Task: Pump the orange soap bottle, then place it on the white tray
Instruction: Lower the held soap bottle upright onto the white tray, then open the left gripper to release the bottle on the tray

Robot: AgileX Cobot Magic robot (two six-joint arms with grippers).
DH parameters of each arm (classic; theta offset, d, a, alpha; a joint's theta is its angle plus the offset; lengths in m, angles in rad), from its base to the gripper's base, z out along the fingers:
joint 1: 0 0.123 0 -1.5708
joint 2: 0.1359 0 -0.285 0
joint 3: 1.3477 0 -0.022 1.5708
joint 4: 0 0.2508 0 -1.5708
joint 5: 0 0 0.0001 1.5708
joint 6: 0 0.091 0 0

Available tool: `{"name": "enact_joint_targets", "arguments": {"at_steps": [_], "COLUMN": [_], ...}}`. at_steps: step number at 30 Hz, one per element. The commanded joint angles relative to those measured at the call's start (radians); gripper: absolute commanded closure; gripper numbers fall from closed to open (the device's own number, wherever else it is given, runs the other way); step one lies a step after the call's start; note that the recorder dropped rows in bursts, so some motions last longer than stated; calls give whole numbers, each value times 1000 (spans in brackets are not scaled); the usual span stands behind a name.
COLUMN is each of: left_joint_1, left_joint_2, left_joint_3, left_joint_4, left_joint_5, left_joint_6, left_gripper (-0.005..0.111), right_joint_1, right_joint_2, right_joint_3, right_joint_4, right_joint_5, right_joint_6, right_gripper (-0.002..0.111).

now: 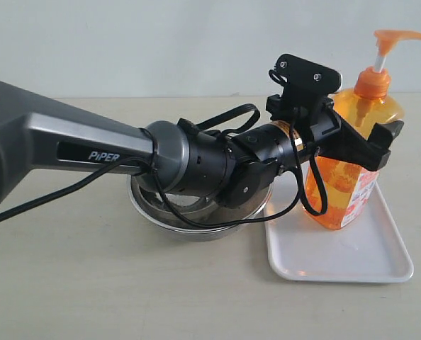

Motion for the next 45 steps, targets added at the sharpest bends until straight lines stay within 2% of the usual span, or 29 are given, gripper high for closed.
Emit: {"name": "enact_joint_targets", "arguments": {"at_steps": [1,10,15,21,29,32,41,45], "left_joint_1": [-1,-1,-1,-1,-1,-1,-1,-1], "left_joint_2": [-13,-13,-13,-13,-19,-39,-204,-262], "left_joint_3": [-5,-5,-5,-5,-5,-5,-5,10], "left_joint_4": [-12,3,-47,-97,-55,-55,-55,-55], "left_joint_5": [-9,-65,-77,-162,-150,-88,284,309], "left_joint_6": [-1,21,21,16,9,9,115,130], "left_gripper": [-3,-3,-3,-3,-3,-3,-3,-3], "right_joint_1": [0,0,0,0,0,0,0,0], "right_joint_2": [-4,-4,-4,-4,-4,-4,-4,-4], "right_joint_3": [-1,-1,-1,-1,-1,-1,-1,-1], "right_joint_4": [-5,-5,-5,-4,-4,-4,-4,-4], "right_joint_5": [-3,-3,-3,-2,-4,-4,-4,-4], "right_joint_6": [-2,-2,-2,1,-2,-2,-2,-2], "right_gripper": [108,108,108,108,108,108,108,108]}}
